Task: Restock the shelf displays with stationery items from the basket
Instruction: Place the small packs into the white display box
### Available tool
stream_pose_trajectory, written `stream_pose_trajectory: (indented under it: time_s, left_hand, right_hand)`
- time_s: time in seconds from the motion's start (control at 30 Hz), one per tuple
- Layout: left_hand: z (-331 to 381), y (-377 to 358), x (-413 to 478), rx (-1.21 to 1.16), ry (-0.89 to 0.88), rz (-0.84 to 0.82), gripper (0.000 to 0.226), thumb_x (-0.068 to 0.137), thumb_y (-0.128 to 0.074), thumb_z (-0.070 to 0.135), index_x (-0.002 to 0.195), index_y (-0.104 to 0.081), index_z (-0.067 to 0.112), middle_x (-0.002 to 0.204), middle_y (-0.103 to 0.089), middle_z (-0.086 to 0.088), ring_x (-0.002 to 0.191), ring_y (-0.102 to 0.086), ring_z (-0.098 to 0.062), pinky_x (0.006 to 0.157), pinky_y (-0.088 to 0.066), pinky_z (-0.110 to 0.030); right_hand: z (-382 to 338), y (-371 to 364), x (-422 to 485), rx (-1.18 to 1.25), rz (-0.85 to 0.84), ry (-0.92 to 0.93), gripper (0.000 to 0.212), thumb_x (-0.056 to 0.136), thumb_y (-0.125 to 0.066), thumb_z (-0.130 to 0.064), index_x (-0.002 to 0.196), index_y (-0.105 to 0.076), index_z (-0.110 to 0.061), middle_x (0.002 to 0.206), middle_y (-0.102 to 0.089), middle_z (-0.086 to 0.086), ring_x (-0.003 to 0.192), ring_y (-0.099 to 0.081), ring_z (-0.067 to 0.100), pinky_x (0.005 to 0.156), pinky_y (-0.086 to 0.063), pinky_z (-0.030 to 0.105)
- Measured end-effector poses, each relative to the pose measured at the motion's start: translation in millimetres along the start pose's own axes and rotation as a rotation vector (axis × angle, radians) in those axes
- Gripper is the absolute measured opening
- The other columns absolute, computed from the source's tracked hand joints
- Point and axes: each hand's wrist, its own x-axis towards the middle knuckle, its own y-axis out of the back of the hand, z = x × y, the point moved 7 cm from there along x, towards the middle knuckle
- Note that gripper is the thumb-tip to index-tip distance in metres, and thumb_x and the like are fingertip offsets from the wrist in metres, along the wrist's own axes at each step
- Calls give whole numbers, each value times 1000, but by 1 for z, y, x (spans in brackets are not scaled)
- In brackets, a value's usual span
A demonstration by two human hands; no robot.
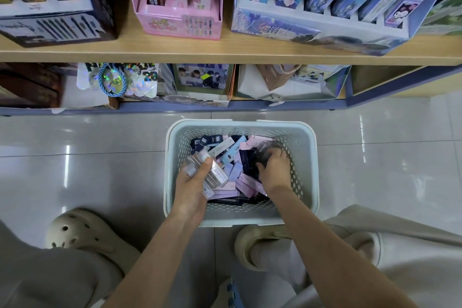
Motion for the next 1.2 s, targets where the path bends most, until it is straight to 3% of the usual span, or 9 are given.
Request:
stream_pose_trajectory:
  time_s: [0.2,0.33,0.47,0.7,0.83,0.9,1.0,1.1,1.2]
  left_hand:
    - [-3,3,-1,22,26,-7,20,93,-54,15,112,-59,7,76,-72,4,71,-66,-12,62,-55,-27]
    - [-5,4,-1,19,36,-8,16,93,-56,15,107,-61,8,76,-71,2,72,-67,-13,60,-56,-24]
    - [-7,6,-1,15,84,-35,9,92,-58,18,97,-61,13,76,-70,0,67,-65,-15,56,-57,-31]
    - [-18,4,-1,41,168,-57,6,94,-55,15,98,-59,14,86,-70,-2,61,-65,-12,55,-54,-30]
    - [-28,3,0,77,221,-47,3,94,-54,10,94,-57,11,65,-60,-4,52,-54,-15,48,-48,-29]
    - [-30,1,1,98,234,-33,5,94,-54,7,92,-56,12,52,-55,-1,46,-50,-14,46,-44,-28]
    - [-29,-2,-1,93,240,-18,5,91,-60,11,89,-58,14,54,-54,-2,44,-50,-12,49,-44,-27]
    - [-22,-8,-5,92,209,-52,10,88,-65,17,97,-61,13,76,-59,-7,48,-52,-10,52,-46,-27]
    - [-10,-21,-12,57,142,-125,25,87,-65,20,109,-61,8,83,-59,-9,49,-54,-9,48,-50,-25]
  right_hand:
    - [4,0,4,-100,-78,37,36,87,-67,-16,118,-53,-5,115,-62,13,104,-57,27,91,-46,35]
    - [-6,3,8,-330,-266,95,33,87,-68,-21,115,-59,-8,112,-65,10,103,-62,27,86,-49,33]
    - [-11,10,10,-367,-308,147,29,86,-68,-20,112,-62,-9,109,-68,12,99,-64,28,84,-52,35]
    - [-16,38,2,-71,-90,236,15,91,-61,-12,103,-66,-5,100,-69,12,83,-64,25,81,-52,36]
    - [-17,51,-2,150,-26,185,13,91,-61,-8,101,-68,-5,90,-67,-3,71,-59,8,71,-46,8]
    - [-17,56,-3,259,43,142,10,88,-64,-9,96,-69,-5,89,-69,0,71,-58,7,66,-41,1]
    - [-20,62,-8,443,117,99,5,85,-69,-15,89,-71,-12,87,-70,0,77,-63,10,72,-46,7]
    - [-35,72,-24,585,128,154,9,85,-70,-14,82,-67,-22,79,-68,-6,78,-67,14,76,-54,23]
    - [-56,83,-44,677,132,250,11,85,-68,-9,85,-66,-20,79,-67,-6,76,-66,10,74,-53,18]
